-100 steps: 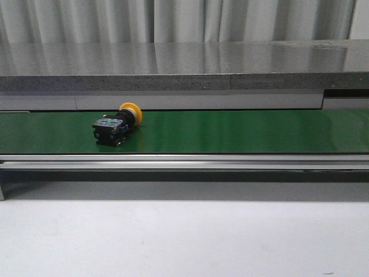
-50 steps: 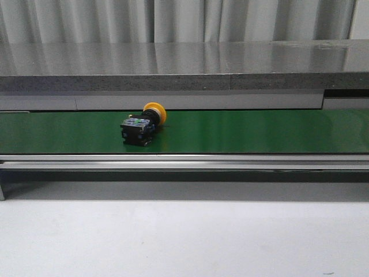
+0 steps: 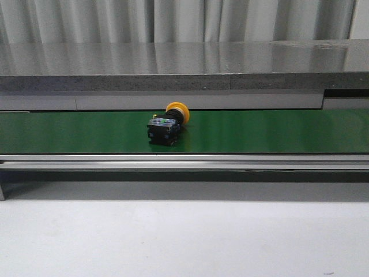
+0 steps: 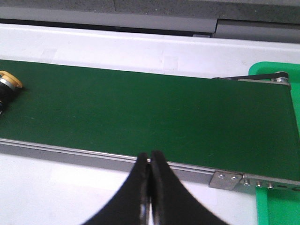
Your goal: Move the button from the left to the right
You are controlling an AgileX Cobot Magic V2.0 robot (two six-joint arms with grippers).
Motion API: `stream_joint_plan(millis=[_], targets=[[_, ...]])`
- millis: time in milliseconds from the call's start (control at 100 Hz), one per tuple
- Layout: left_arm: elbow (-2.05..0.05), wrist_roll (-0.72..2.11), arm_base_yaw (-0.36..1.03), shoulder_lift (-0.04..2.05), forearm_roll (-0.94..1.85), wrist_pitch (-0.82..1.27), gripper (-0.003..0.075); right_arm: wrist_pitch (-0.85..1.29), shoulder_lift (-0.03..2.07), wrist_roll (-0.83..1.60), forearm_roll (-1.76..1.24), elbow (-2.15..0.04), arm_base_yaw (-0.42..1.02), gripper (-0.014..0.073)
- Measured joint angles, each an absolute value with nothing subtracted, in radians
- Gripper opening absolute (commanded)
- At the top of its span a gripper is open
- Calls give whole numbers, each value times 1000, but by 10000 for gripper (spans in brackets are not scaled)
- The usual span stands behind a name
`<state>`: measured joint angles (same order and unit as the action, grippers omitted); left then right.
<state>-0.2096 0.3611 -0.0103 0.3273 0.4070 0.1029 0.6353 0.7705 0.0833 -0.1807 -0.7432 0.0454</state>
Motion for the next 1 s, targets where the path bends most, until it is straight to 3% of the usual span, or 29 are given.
stream_joint_plan(millis=[150,270,340,460,580,1000], targets=[[-210,361,-10,327,407,103,5,635,878,83,-183,-777,45,-60],[-210,361,-10,327,407,103,5,633,928,83,-183,-777,45,32],[-210,361,-10,327,407,103,5,633,945,83,-183,-777,45,154],[-210,361,-10,327,407,103,5,633,953,83,-183,-777,45,437],[-210,361,-10,327,407,103,5,633,953,83,-183,-777,45,606],[-210,361,-10,327,407,103,5,633,982,83,-306,-780,45,624]])
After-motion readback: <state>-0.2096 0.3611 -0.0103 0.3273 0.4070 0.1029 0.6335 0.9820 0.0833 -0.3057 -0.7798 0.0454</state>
